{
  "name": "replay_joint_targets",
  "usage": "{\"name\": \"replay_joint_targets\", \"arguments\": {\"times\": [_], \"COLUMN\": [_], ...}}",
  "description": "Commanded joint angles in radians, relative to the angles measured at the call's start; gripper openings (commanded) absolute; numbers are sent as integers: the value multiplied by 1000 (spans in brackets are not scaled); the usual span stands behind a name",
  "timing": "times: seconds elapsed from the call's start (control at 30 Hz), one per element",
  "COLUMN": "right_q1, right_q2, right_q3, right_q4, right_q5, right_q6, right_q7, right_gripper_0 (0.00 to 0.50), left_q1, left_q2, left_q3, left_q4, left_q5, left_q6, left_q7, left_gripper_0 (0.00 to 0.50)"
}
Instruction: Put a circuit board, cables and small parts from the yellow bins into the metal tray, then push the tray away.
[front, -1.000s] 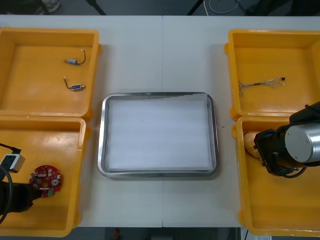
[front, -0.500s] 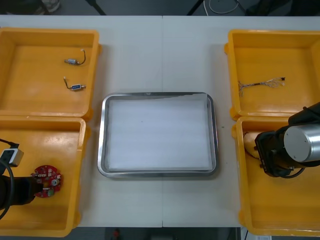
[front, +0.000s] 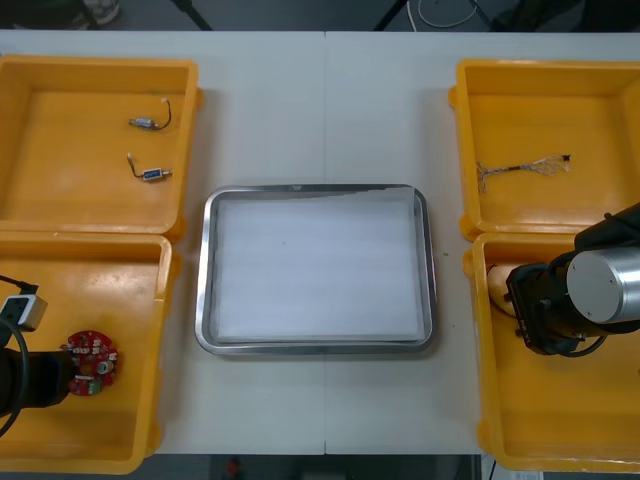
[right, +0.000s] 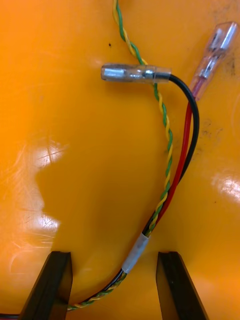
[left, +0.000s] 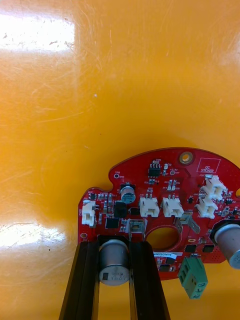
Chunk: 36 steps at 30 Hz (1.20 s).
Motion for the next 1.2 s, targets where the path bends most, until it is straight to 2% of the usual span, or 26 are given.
{"name": "replay_joint_targets", "arguments": {"times": [0.03,0.07,0.1,0.17,0.37,0.53,0.7,0.87,1.1,1.2], "right_q1": [-8,-8,-8,-8,-8,-8,-9,-9,-9,-8], "right_q2": [23,23,23,22,13,-16,-86,-156,-217,-260], "right_q3": [-3,-3,-3,-2,-25,-65,-104,-198,-347,-408], "right_q4": [8,8,8,8,-25,-94,-180,-246,-296,-312], "right_q5": [-13,-13,-13,-6,-11,-22,-49,-175,-324,-414], "right_q6": [11,11,11,9,14,77,183,276,276,276], "right_q7": [-33,-31,-30,-28,-16,-3,21,81,245,336], "right_gripper_0": [167,84,37,0,0,0,0,0,0,0], "left_q1": [-26,-29,-32,-39,-87,-127,-190,-280,-431,-530], "left_q2": [32,32,34,34,34,34,34,35,35,35], "left_q3": [-22,-22,-20,-16,46,119,193,234,233,204], "left_q4": [-4,-3,-4,-4,-33,-76,-124,-147,-167,-198], "left_q5": [-8,-8,-8,-4,6,21,50,105,167,188], "left_q6": [-9,-11,-9,-6,120,255,397,523,675,759], "left_q7": [92,94,94,95,101,112,123,137,225,253], "left_gripper_0": [0,0,0,0,0,0,0,0,0,0]}}
